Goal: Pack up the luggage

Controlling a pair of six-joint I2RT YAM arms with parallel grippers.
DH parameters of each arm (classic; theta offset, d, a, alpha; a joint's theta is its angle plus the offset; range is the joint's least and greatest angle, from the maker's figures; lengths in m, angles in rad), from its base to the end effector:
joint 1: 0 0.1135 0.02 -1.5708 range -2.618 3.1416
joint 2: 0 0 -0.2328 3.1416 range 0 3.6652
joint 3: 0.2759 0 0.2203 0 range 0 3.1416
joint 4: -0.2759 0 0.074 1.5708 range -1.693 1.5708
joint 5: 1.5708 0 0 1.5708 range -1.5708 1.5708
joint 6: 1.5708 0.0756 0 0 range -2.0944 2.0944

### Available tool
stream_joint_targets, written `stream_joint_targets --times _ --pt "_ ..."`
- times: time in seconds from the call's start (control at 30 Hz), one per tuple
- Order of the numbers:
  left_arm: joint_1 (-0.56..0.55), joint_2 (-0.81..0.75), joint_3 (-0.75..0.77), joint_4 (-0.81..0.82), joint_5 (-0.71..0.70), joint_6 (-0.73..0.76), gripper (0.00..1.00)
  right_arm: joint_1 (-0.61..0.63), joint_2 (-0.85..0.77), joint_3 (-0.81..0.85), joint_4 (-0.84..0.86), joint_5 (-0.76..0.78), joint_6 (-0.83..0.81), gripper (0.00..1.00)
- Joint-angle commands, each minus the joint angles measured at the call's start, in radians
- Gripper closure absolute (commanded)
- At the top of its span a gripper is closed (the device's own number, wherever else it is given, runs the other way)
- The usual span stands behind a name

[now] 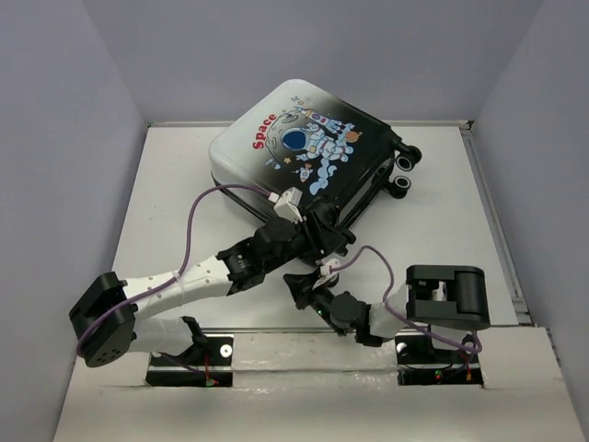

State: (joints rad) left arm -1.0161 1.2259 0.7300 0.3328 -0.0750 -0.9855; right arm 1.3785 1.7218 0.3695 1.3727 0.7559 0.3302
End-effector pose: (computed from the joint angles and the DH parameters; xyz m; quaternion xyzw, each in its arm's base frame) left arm 0.1648 -0.2552 0.2603 -0.0126 0.7621 -0.5290 0.3730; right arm 0.1060 0.2733 0.1524 -0.0973 0.6951 0.3311 0.6307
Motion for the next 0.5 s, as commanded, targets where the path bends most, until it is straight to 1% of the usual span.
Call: stream_joint_targets --times 0.0,0.13,0.17,0.23,0.27,0.3,0.33,0.37,0.4,0.43,0.47 --pt "-0.013 -0.022 0.118 0.304 0.129 -0.027 0.94 0.108 0.044 0.115 0.264 -0.242 0.007 0.93" --pt "-0.013 -0.06 0.091 0.296 0.129 -0.018 0.94 0.108 0.035 0.103 0.275 -0.204 0.0 0.93" --pt "-0.013 -0.071 0.082 0.293 0.121 -0.015 0.94 0.117 0.024 0.079 0.276 -0.181 0.007 0.91" --pt "-0.01 -0.095 0.047 0.279 0.104 -0.012 0.94 0.117 -0.014 0.03 0.263 -0.147 0.029 0.65" --pt "-0.01 -0.121 0.033 0.276 0.098 -0.007 0.94 0.117 -0.078 0.002 0.22 -0.142 0.045 0.46" --pt "-0.006 -0.134 0.022 0.272 0.092 -0.004 0.94 0.145 -0.124 -0.039 0.171 -0.129 0.055 0.39" --pt "-0.003 -0.159 -0.001 0.261 0.086 0.001 0.94 0.145 -0.18 -0.05 0.085 -0.103 0.072 0.35" --pt "-0.001 -0.173 -0.015 0.256 0.086 0.01 0.94 0.154 -0.312 -0.052 -0.171 -0.105 0.139 0.32" --pt "0.001 -0.186 -0.027 0.25 0.046 0.013 0.94 0.154 -0.379 -0.017 -0.327 -0.105 0.174 0.31" --pt "0.005 -0.209 -0.053 0.247 0.037 0.013 0.94 0.163 -0.439 0.012 -0.641 -0.081 0.241 0.29" --pt "0.007 -0.218 -0.064 0.245 0.026 0.013 0.94 0.163 -0.537 0.035 -0.769 -0.066 0.263 0.27"
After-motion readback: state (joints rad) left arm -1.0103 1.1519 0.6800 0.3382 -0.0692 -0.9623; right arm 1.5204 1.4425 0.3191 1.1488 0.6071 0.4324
